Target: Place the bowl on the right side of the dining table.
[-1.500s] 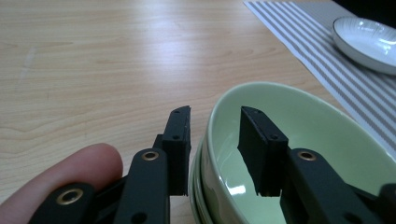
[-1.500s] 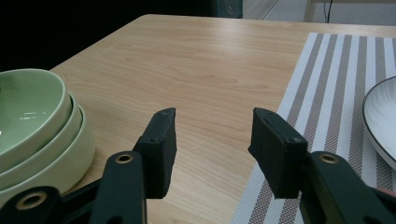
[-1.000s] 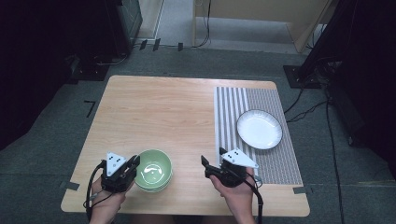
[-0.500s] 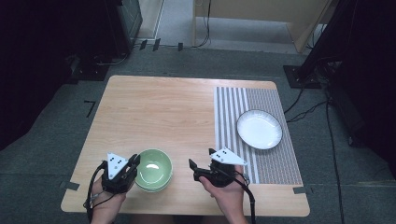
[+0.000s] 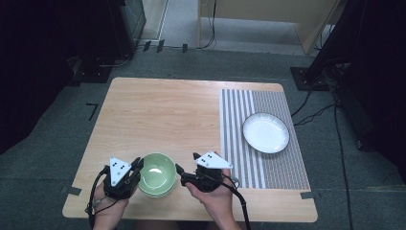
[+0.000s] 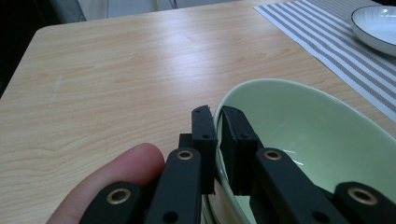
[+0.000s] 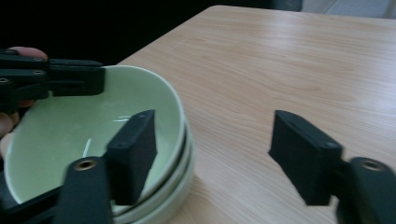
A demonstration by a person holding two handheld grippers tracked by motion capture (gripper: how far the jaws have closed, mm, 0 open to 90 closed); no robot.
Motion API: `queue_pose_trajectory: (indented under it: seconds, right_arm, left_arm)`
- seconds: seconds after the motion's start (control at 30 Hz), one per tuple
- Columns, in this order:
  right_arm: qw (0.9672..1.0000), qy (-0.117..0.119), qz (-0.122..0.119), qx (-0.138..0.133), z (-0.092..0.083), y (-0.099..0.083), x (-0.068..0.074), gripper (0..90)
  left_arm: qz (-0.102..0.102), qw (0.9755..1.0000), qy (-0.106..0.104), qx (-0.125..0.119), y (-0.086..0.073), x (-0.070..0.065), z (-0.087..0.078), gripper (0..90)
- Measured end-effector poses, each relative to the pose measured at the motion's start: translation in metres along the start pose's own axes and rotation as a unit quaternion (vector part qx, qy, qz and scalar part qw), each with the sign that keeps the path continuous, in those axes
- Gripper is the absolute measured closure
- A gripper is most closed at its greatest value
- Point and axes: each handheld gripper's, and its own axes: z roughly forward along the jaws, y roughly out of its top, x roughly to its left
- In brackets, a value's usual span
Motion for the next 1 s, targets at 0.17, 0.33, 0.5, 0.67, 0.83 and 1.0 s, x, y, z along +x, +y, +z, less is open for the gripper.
queue_pose_trajectory:
  seconds: [0.17,0.33,0.5,0.67,0.83,1.0]
  right_arm:
    - [0.9998,0.019,0.007,0.004,0.014,0.001,0.007,48.3]
    - [0.9991,0.030,0.017,0.024,0.030,0.002,0.010,60.7]
    - [0.9977,0.041,0.021,0.050,0.049,0.005,0.014,73.8]
    - [0.9985,0.027,0.007,0.047,0.053,0.005,0.014,85.8]
    - [0.9990,0.031,-0.023,0.021,0.047,0.006,0.014,88.1]
    - [0.9985,0.028,-0.046,-0.009,0.039,0.011,0.018,90.0]
  left_arm:
    - [0.002,1.0000,0.000,-0.007,0.001,0.000,-0.001,84.7]
    - [0.002,0.9999,0.000,-0.010,0.001,0.000,-0.002,85.1]
    - [0.001,1.0000,-0.003,-0.009,0.001,0.001,-0.002,85.4]
    - [-0.009,0.9999,-0.010,-0.004,-0.001,0.004,0.000,85.5]
    - [-0.035,0.9991,-0.021,0.011,-0.003,0.008,0.005,83.0]
    - [-0.035,0.9982,-0.036,0.032,-0.006,0.006,0.011,66.6]
